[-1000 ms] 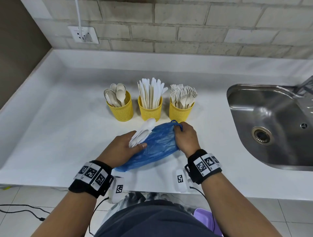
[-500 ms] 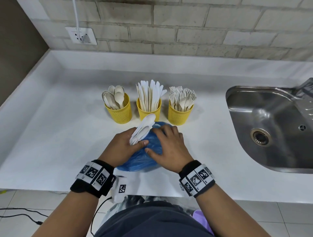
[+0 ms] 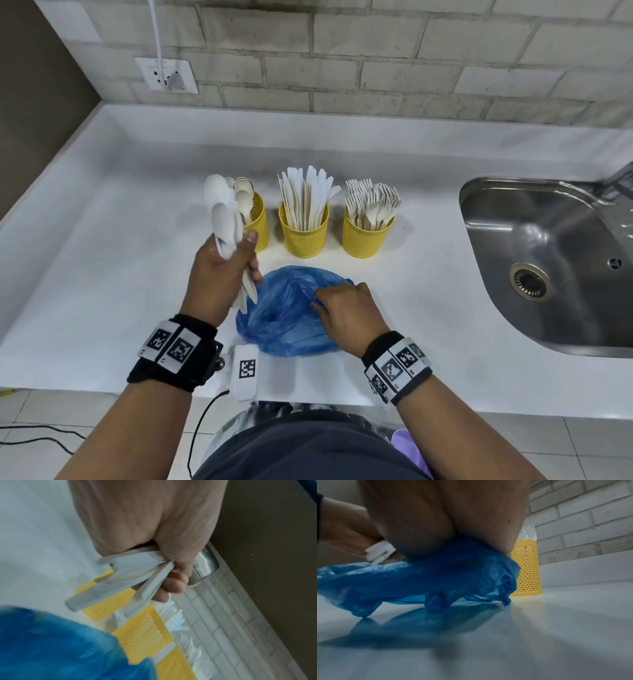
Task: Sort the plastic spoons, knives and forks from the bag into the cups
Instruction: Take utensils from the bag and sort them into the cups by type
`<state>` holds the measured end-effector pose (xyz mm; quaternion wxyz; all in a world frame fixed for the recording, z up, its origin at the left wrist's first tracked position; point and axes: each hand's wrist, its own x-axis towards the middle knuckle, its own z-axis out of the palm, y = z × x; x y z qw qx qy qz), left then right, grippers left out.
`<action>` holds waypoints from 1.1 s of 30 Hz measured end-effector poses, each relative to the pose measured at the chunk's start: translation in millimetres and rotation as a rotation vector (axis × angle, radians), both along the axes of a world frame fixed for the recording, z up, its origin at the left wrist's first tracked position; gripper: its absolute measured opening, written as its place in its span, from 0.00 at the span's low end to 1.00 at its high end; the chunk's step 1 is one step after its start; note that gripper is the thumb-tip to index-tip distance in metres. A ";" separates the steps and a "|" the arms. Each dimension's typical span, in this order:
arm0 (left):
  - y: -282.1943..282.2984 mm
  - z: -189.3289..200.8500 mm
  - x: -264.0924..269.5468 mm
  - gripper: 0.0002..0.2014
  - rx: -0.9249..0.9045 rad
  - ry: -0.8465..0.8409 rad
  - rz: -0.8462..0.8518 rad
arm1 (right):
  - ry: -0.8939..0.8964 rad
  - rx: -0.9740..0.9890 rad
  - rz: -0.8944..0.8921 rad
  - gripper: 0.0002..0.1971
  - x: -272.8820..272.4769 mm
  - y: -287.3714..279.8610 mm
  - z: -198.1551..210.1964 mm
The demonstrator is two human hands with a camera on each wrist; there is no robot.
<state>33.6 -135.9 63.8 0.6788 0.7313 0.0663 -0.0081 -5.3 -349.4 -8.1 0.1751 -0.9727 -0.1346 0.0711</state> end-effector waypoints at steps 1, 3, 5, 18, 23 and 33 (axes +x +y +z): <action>1.9 4.6 2.8 0.10 -0.067 -0.003 0.039 | 0.011 -0.021 -0.007 0.11 0.8 0.1 1.1; 3.7 14.7 7.5 0.09 -0.205 -0.003 0.070 | 0.028 -0.054 -0.018 0.10 2.0 0.5 3.4; 3.6 25.0 9.2 0.10 -0.314 0.006 0.037 | 0.041 -0.065 -0.045 0.07 3.1 0.7 6.0; -37.9 56.6 -1.4 0.14 -0.425 0.009 -0.265 | 0.357 0.918 0.073 0.17 23.5 32.1 98.9; -38.1 62.4 1.5 0.15 -0.357 0.011 -0.326 | 0.713 1.402 0.026 0.19 26.2 45.1 114.6; -17.6 60.2 19.7 0.12 0.205 -0.217 -0.508 | 0.549 1.217 -0.281 0.20 34.0 64.5 100.8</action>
